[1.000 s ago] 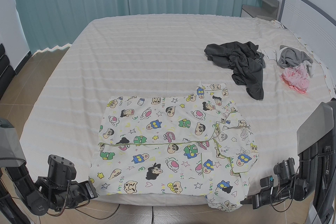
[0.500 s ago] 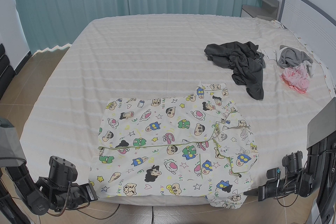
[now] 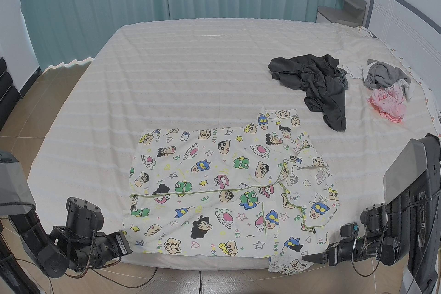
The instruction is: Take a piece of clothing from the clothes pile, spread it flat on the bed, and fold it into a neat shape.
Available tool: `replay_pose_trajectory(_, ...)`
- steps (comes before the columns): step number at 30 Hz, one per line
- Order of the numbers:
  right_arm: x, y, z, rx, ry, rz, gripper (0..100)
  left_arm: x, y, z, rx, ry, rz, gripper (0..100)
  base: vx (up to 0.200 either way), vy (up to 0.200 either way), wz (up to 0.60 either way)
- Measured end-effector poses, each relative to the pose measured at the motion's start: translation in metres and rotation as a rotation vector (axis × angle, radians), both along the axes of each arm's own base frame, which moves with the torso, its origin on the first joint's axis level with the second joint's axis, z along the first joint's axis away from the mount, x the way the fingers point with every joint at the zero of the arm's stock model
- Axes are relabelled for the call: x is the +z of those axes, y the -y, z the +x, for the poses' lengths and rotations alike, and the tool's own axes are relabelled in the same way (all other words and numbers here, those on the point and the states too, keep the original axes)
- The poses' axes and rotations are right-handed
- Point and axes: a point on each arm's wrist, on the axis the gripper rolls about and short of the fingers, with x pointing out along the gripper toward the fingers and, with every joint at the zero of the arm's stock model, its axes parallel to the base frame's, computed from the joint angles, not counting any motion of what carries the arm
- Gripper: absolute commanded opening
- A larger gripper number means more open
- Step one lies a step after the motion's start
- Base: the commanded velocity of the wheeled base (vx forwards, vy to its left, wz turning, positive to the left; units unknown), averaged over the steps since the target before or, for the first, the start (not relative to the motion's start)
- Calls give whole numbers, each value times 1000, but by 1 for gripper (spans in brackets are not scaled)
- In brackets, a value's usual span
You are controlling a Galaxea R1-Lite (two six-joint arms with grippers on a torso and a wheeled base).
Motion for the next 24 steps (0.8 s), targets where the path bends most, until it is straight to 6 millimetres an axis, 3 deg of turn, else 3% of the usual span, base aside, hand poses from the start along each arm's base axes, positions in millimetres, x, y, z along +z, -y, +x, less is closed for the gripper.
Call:
replay_pose_trajectory(15, -4, -20, 5, 42, -5, 22, 100, 1, 0, 0, 2, 5, -6, 0, 0, 0, 0)
replay_pose_trajectory(16, -4, -21, 6, 29, -14, 31, 0, 1, 0, 0, 1, 5, -6, 0, 0, 0, 0)
replay_pose_trajectory(24, -4, -20, 5, -12, -26, 15, 0, 1, 1, -1, -5, 2, -7, 0, 0, 0, 0)
